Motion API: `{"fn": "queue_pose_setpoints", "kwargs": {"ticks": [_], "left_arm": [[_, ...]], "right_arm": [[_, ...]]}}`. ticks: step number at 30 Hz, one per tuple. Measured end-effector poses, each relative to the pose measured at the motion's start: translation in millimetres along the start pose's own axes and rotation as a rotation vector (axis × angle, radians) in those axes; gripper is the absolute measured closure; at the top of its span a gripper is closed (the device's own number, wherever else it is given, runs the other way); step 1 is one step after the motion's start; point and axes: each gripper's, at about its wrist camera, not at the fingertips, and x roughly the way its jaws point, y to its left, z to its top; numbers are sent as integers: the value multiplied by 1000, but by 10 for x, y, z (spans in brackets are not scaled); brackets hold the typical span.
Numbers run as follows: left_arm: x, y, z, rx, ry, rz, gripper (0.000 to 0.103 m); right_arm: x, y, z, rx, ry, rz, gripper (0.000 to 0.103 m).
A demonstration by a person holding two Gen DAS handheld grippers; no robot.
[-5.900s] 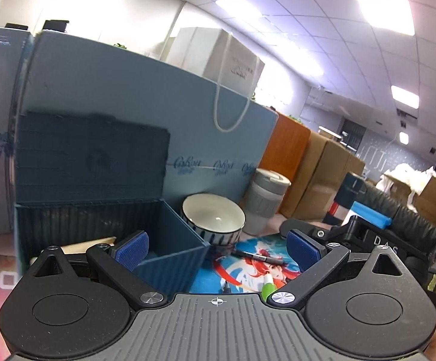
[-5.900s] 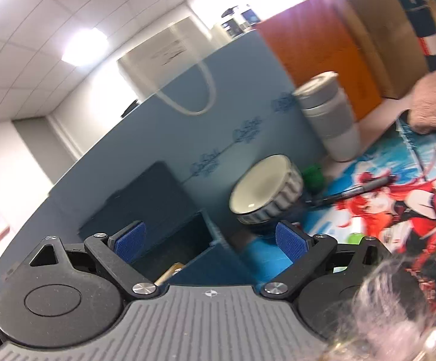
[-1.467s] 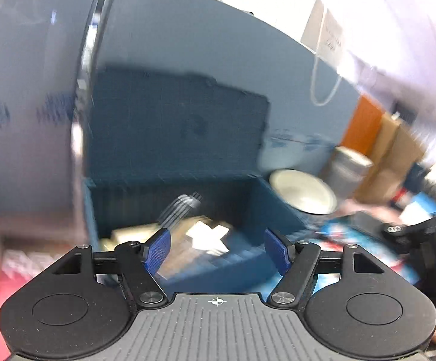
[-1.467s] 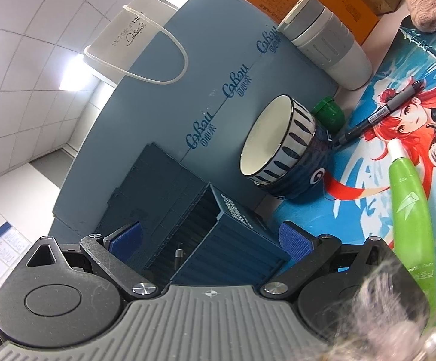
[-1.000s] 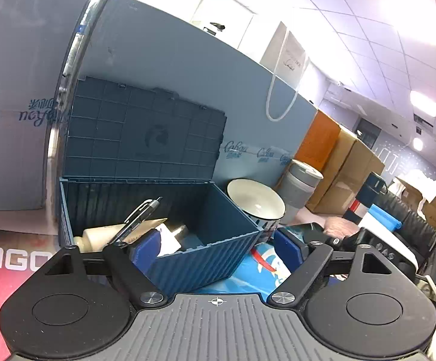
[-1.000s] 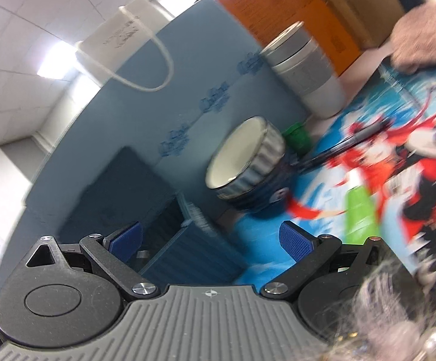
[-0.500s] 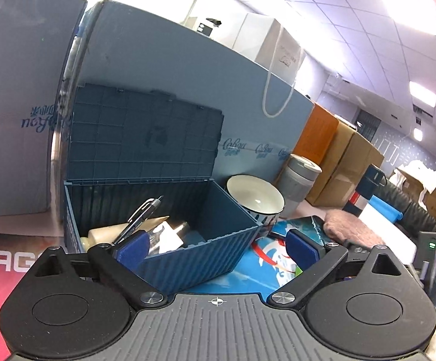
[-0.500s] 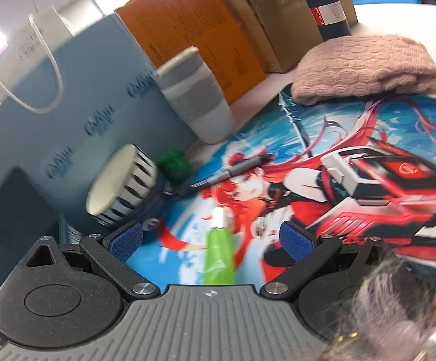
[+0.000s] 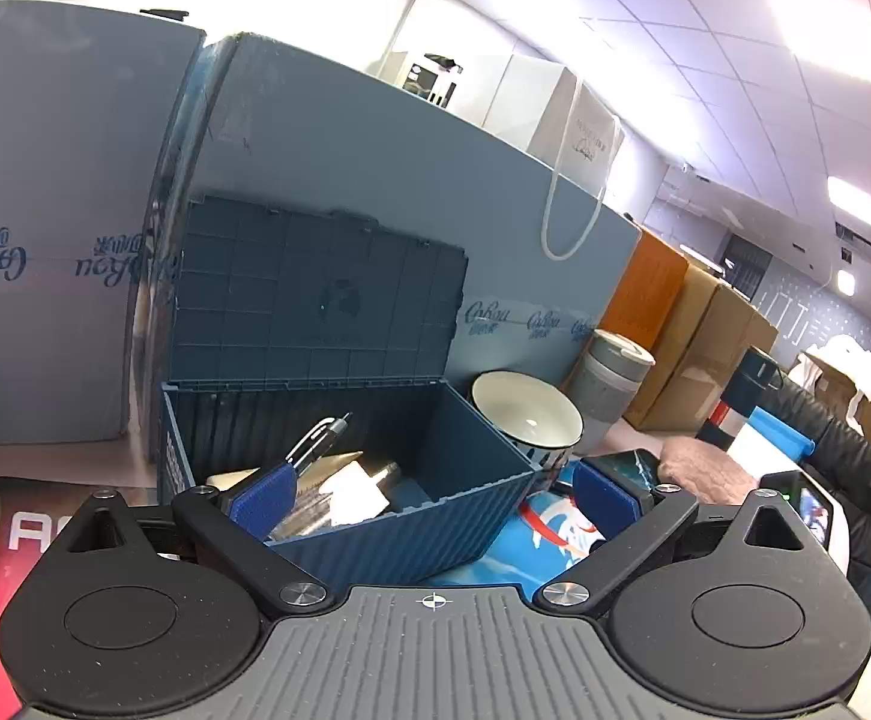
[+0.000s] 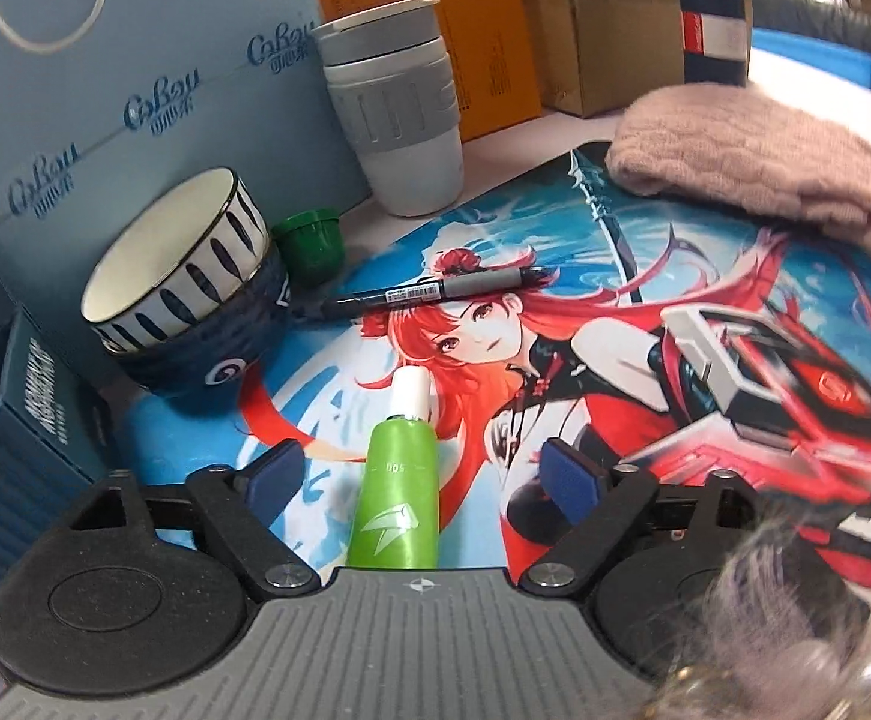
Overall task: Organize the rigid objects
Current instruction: 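Move the right gripper to the green bottle and close on it, then lift the green bottle with the right gripper and carry it over the box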
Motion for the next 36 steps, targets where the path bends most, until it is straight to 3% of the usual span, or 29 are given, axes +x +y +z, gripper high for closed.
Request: {"fn": "queue_pose_setpoints", "kwargs": {"ticks": [4,6,7,13,23,36], "left_arm": [[-26,-7,10,3,-9,-8,3],[-39,-9,16,5,-13,-13,3],[-47,-8,18,5,-15,-15,3],[-79,-9,26,5,-23,-21,3],[-134,52,46,-17,-44,-22,3],[-192,233,74,-72,-74,16,3]], "right_arm": [[18,121,-12,-65,-11,-79,55],[2,149,-21,-75,-12,-70,72],[-6,153,-22,-73,-9,-55,76],[-85,191,-24,-57,5,11,78],[-668,194,-10,-38,-123,124,78],[-1527,341,149,-38,-403,249,81]]}}
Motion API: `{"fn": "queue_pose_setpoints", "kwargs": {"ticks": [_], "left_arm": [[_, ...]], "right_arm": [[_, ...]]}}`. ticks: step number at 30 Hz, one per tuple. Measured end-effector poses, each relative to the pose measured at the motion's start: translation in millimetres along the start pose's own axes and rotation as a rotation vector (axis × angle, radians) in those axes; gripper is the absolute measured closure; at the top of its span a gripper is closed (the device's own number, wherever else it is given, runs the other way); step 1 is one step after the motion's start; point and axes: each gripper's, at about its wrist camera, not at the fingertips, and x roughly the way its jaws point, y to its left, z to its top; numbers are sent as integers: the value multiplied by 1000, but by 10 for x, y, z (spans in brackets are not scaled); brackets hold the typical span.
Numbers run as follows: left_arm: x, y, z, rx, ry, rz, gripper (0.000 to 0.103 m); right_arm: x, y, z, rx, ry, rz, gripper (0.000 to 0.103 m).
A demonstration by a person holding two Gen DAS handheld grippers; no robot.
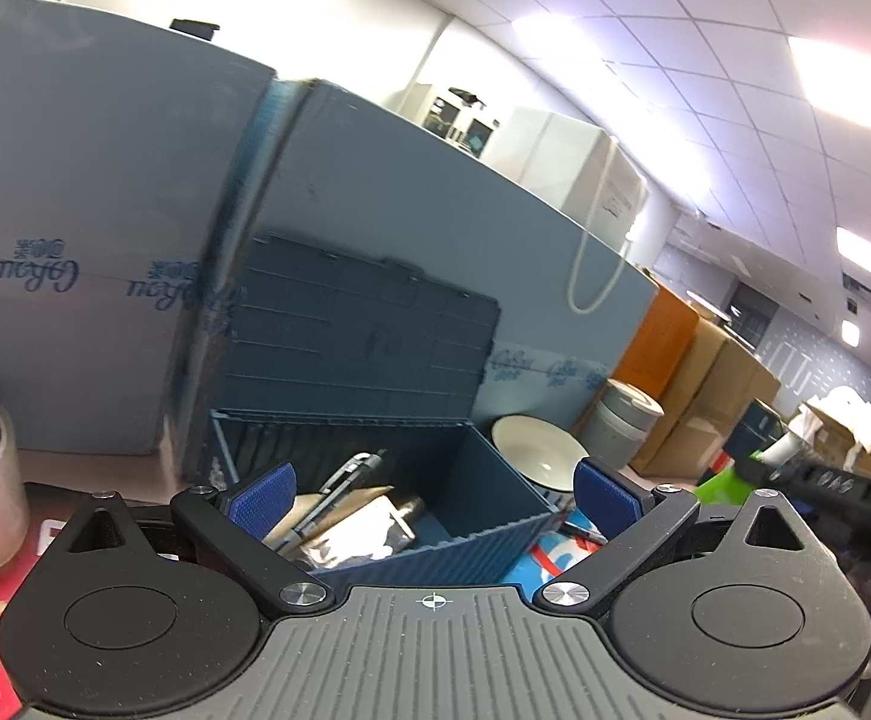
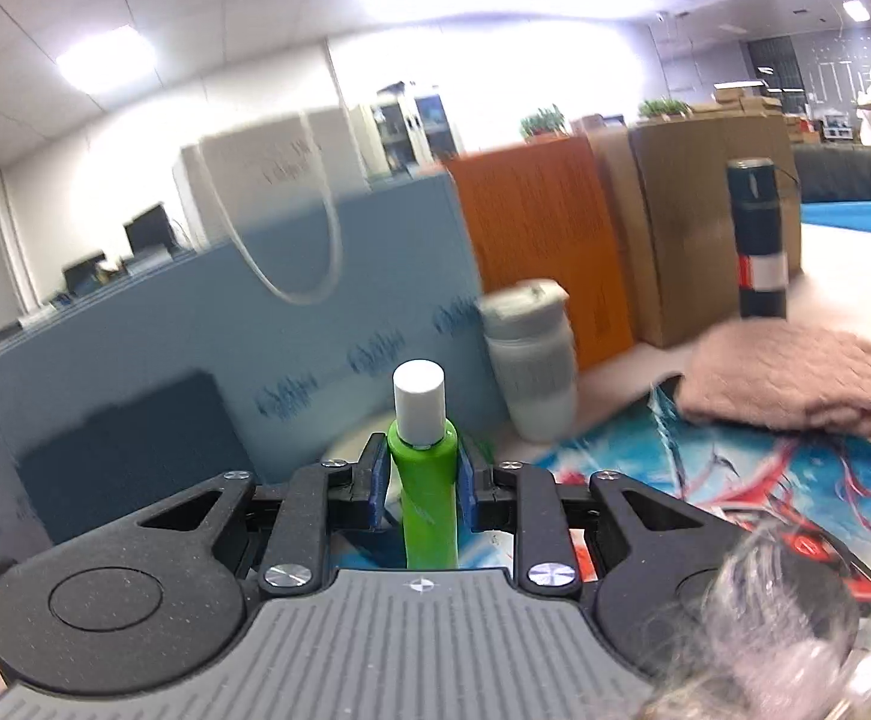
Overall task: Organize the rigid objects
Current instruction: 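Lift the green bottle with the right gripper and carry it over the box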
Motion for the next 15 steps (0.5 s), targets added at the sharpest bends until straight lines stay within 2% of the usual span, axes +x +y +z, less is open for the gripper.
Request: {"fn": "queue_pose_setpoints", "kwargs": {"ticks": [5,11,15], "left_arm": [[-44,88,29,-45,-51,38,3],[-18,248,46,-106,-48,88,3],[-8,339,45,-135,-54,93,3]], "right_arm": [[-55,227,116,-9,-32,96,81],[100,594,127,5,45,278,81],[195,882,87,13,45,364,81]]}}
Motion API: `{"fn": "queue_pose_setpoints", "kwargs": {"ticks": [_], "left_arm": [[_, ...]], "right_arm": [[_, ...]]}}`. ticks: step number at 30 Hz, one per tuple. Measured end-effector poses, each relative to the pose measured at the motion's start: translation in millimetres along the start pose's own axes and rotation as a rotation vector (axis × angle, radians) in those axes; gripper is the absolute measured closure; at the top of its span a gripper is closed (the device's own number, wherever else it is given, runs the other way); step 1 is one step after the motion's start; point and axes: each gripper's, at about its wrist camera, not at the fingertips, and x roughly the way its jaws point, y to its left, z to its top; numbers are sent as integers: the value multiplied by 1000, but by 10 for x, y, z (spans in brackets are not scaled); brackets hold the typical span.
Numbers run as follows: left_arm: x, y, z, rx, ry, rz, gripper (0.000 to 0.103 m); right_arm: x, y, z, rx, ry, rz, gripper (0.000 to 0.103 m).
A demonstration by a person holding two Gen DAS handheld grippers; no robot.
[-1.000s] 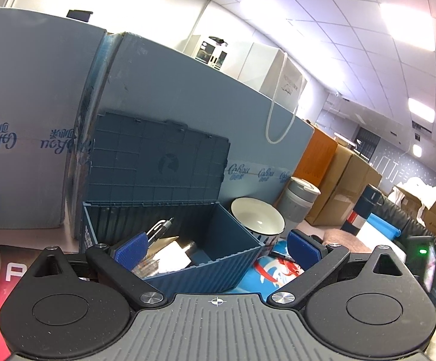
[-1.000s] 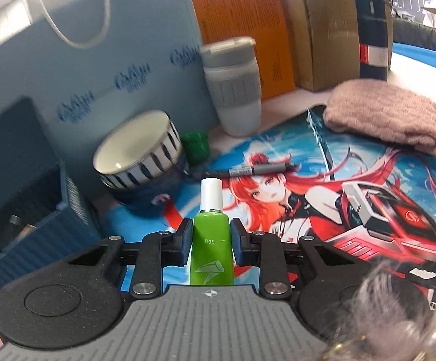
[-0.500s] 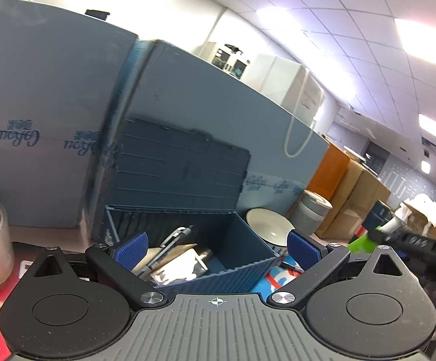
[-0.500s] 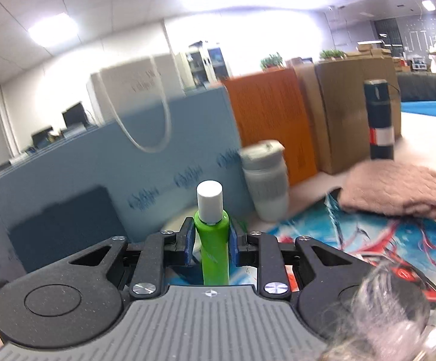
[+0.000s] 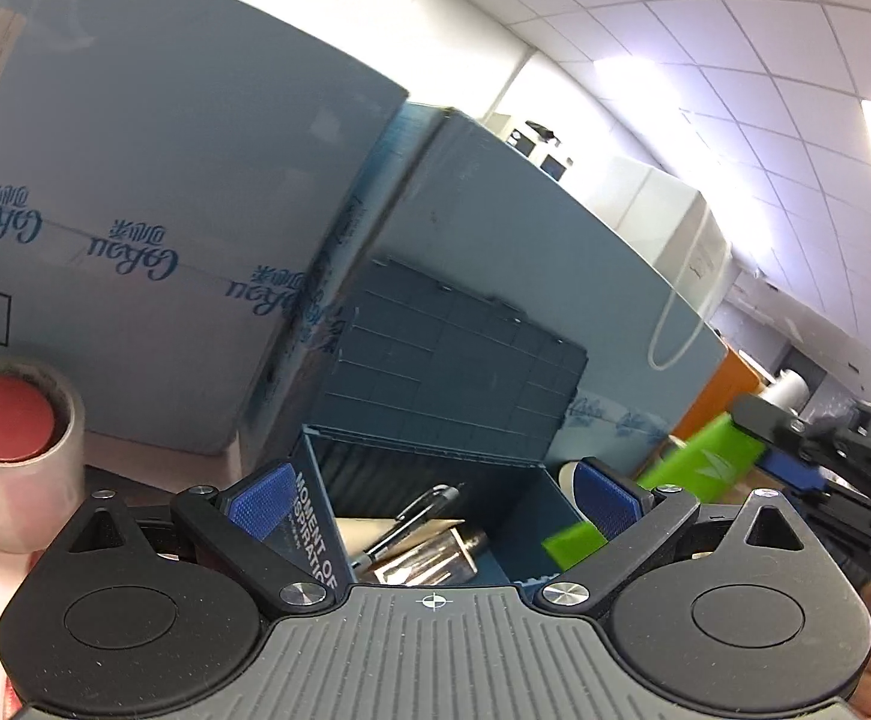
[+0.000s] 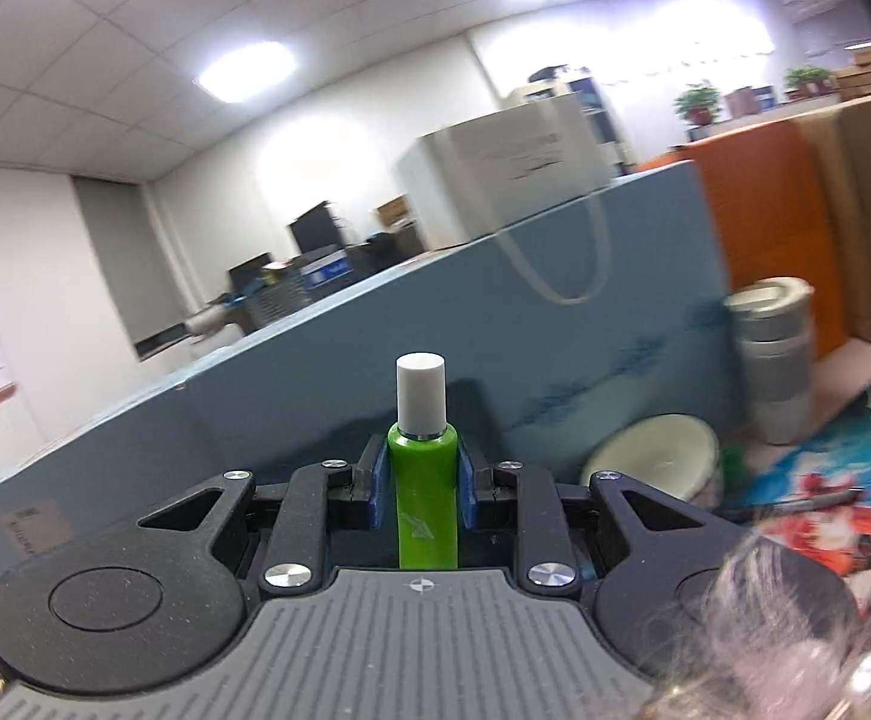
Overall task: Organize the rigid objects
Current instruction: 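Lift the green bottle with the right gripper and carry it over the box, then lower the green bottle into the box and open the right gripper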
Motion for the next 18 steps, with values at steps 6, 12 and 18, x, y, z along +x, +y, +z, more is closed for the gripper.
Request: {"fn": "queue_pose_setpoints", "kwargs": {"ticks": [6,12,18], "left_arm": [[-16,89,28,-19,-1,-4,3],[-46,143,57,-9,3,7,3],[7,168,50,20,29,31,3]], "right_arm": [[413,178,-121,52,30,47,81],[812,249,-339,93,68,54,81],[1001,256,-644,147,134,45,81]]}}
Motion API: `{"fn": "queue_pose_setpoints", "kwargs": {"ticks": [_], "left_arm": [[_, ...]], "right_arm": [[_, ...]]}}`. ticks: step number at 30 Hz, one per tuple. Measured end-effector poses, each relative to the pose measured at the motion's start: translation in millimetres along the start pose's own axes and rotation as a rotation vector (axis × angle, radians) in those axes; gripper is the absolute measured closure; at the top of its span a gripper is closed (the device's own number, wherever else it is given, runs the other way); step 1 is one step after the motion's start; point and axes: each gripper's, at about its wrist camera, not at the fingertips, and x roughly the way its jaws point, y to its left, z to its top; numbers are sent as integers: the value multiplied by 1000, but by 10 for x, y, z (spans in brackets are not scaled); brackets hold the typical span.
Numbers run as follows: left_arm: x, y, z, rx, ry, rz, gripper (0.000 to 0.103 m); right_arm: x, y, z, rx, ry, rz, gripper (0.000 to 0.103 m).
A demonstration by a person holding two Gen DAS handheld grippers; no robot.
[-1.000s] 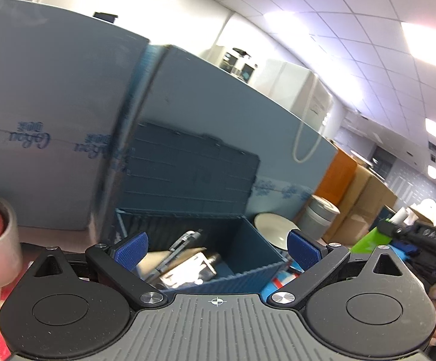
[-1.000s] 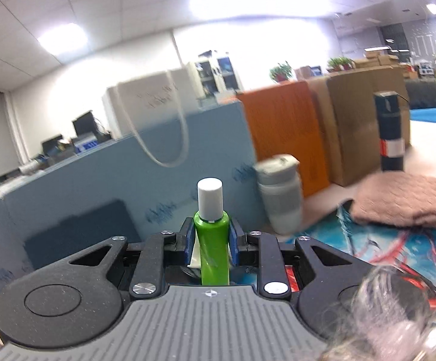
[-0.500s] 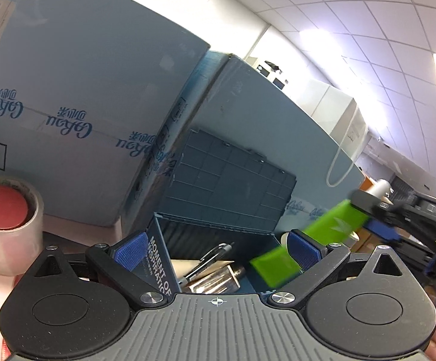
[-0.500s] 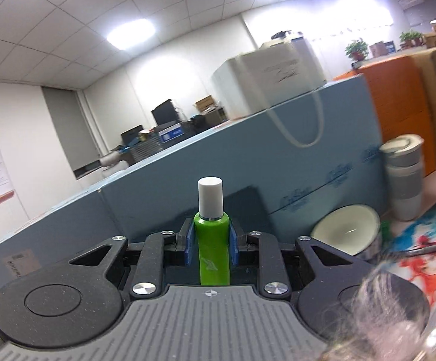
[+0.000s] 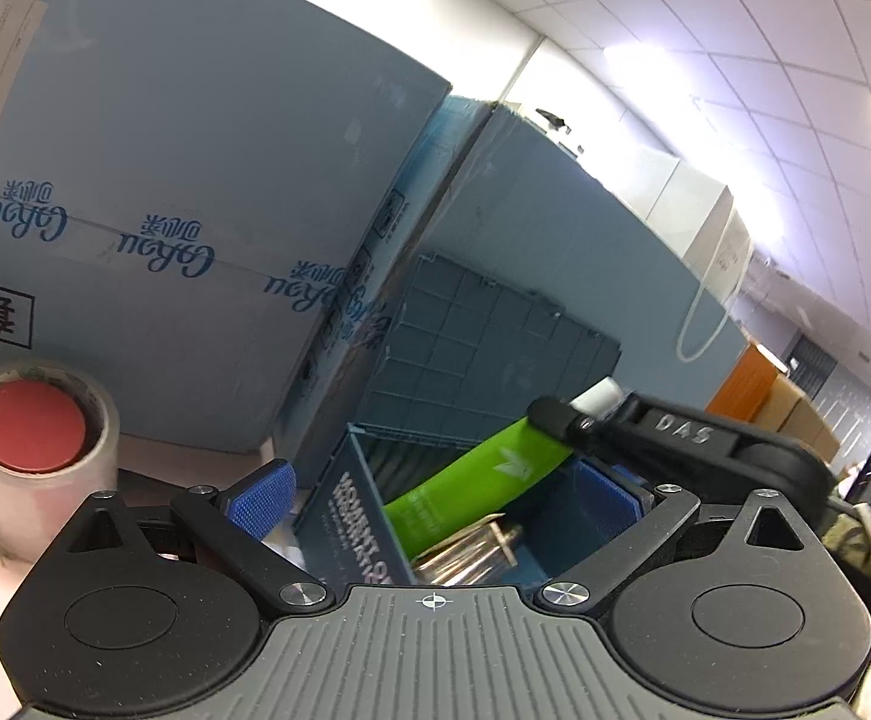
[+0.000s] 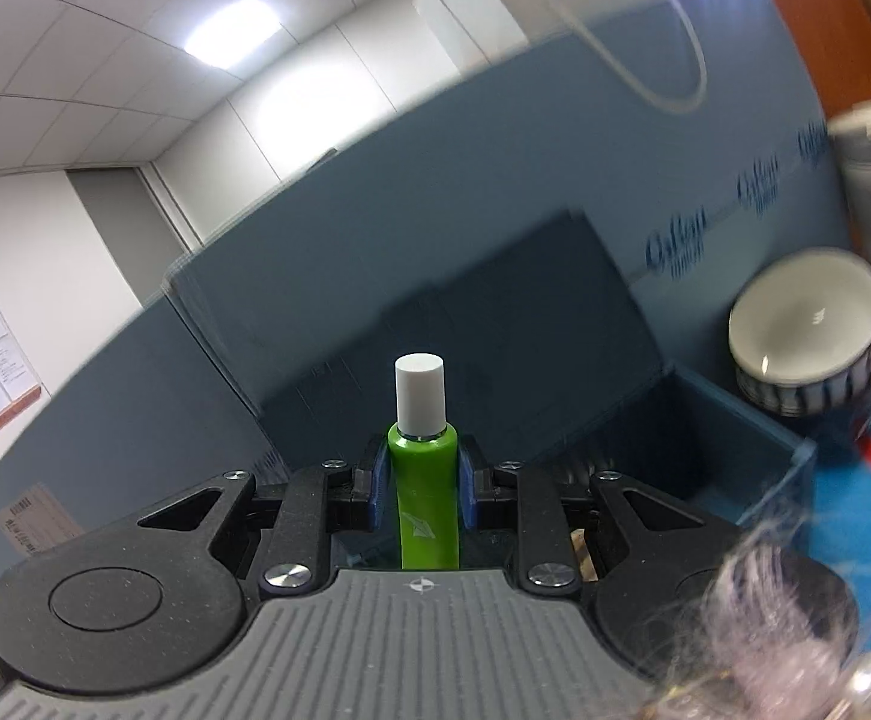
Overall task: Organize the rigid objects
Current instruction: 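Lower the green bottle into the box and open the right gripper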
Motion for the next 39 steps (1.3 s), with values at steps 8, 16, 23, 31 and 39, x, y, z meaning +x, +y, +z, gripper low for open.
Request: {"fn": "queue_pose_setpoints", "kwargs": {"ticks": [8,16,23,31,39], "left_arm": [[9,83,14,-24,-1,10,3],[12,33,6,0,0,1,3],[-28,-54,11,17,-21,-26,3],[-321,-403,-11,7,-264,89,1],[-542,-950,-213,145,-409,136,0]], "right_arm": [[107,-174,-199,63,24,-31,81],[6,-302,-255,12,-7,-150,72],[-252,-312,-208,-57,-95,-192,25],[-690,-279,-177,-105,-222,-185,0],[-1130,-337,-214,-171,-331,-211,0]]}}
